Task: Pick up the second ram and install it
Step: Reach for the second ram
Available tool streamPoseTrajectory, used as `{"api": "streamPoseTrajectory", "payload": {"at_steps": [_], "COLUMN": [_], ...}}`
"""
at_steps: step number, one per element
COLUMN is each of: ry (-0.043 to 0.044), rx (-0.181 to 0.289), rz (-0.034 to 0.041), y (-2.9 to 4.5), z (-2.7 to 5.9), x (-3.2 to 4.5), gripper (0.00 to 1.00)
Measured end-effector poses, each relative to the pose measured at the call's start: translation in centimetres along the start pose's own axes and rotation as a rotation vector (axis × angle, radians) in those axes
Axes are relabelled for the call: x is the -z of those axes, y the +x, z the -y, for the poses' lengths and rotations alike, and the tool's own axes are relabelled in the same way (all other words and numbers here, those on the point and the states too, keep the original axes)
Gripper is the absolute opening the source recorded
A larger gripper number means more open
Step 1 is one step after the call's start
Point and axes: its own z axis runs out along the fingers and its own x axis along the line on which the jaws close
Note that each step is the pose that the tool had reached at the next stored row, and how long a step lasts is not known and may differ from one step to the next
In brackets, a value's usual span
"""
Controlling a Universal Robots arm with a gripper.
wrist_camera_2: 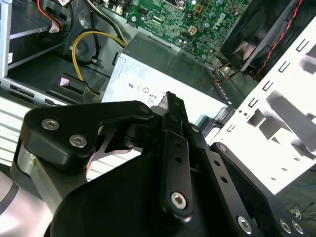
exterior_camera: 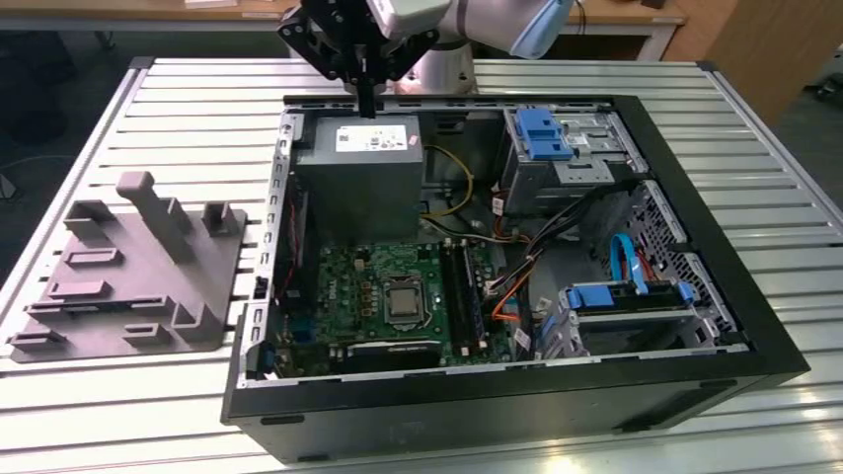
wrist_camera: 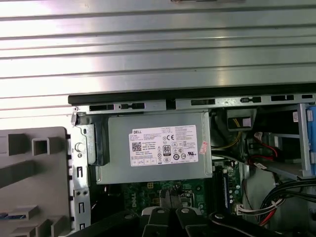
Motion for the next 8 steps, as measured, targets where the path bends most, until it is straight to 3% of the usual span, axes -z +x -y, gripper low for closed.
{"api": "streamPoseTrajectory", "payload": {"at_steps": [8], "ry": [0.0001], "rx": [0.000], "rz": [0.0000], "y": [1.03], "z": [0.02], "x": [0.02], "gripper": [0.10]}}
